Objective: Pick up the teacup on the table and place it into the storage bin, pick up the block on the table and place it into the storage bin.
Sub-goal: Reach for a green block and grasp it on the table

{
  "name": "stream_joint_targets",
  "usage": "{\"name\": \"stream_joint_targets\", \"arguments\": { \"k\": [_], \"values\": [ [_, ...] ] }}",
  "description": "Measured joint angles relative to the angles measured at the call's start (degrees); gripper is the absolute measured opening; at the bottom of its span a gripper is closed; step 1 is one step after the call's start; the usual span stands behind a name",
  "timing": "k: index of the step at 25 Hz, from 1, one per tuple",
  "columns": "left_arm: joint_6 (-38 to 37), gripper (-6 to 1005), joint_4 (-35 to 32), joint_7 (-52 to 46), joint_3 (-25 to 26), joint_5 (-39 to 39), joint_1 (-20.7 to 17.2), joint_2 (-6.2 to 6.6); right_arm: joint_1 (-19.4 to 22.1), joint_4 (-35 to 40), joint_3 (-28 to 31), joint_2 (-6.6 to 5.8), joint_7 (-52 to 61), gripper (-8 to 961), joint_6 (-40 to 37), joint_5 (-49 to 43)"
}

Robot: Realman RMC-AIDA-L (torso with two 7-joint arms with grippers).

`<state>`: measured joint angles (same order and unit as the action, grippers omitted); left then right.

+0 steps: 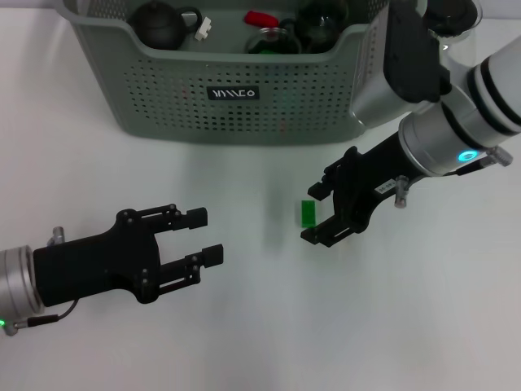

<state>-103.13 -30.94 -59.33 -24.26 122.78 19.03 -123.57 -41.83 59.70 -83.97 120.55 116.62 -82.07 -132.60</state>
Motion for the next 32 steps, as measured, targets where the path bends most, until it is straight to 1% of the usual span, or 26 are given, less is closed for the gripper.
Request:
{"name": "stream_joint_targets", "arguments": {
  "k": [6,12,16,24,32],
  "values": [
    [0.0,571,0.0,0.0,0.0,0.0,0.1,0.0,-0.8,-4.9,-0.6,0.04,-1.9,727,5.2,0.4],
    [0.1,571,0.0,0.0,0.0,0.0,0.0,-0.08,-0.8,-9.7,-2.2,0.13,-5.4,726,11.2,4.3],
    [0.1,571,0.0,0.0,0.0,0.0,0.0,-0.09,-1.0,-12.1,-2.5,0.12,-6.9,726,12.9,5.2],
    [0.7,571,0.0,0.0,0.0,0.1,-0.1,-0.12,-0.4,-14.5,-2.5,0.12,-9.3,726,16.5,8.8],
    [1.0,570,0.2,0.0,0.0,0.3,-0.1,-0.18,-2.2,-17.9,-2.8,0.12,-10.1,727,17.2,9.1]
  ]
}}
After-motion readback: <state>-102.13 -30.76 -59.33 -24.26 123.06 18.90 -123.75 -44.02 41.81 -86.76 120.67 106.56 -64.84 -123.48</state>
